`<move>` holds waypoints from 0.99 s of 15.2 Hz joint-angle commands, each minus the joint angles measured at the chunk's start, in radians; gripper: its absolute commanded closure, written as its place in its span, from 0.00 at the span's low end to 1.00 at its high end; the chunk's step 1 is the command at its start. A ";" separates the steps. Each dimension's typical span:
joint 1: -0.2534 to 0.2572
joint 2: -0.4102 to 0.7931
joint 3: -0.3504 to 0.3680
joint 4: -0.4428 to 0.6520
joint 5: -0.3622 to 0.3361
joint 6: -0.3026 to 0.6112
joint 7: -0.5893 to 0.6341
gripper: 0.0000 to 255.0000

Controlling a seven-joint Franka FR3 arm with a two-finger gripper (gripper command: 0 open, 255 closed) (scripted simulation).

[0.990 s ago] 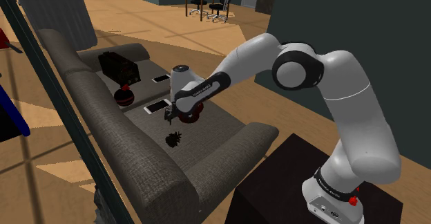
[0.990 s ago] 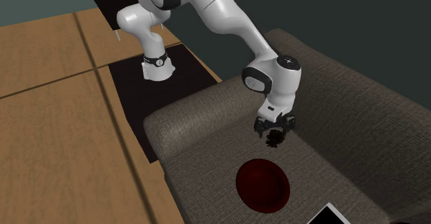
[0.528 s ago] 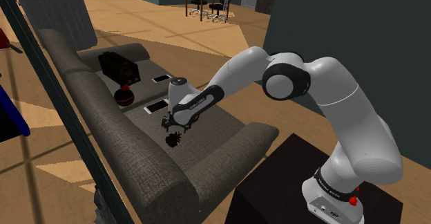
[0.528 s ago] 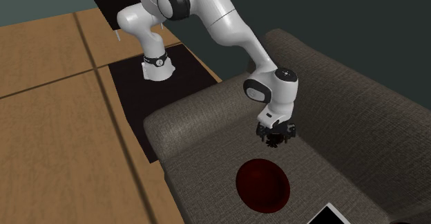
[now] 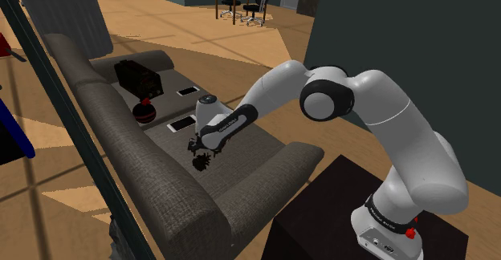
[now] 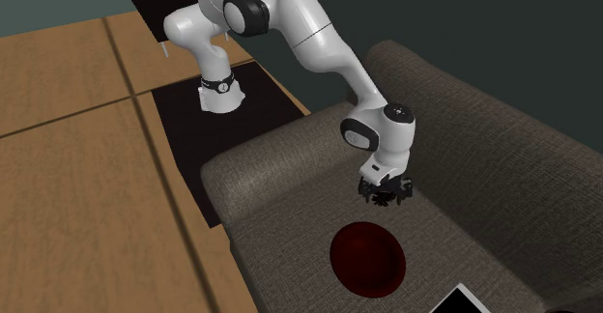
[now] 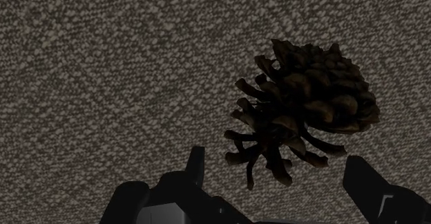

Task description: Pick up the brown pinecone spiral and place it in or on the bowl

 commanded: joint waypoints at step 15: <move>-0.001 -0.022 0.001 -0.011 0.001 -0.011 0.000 1.00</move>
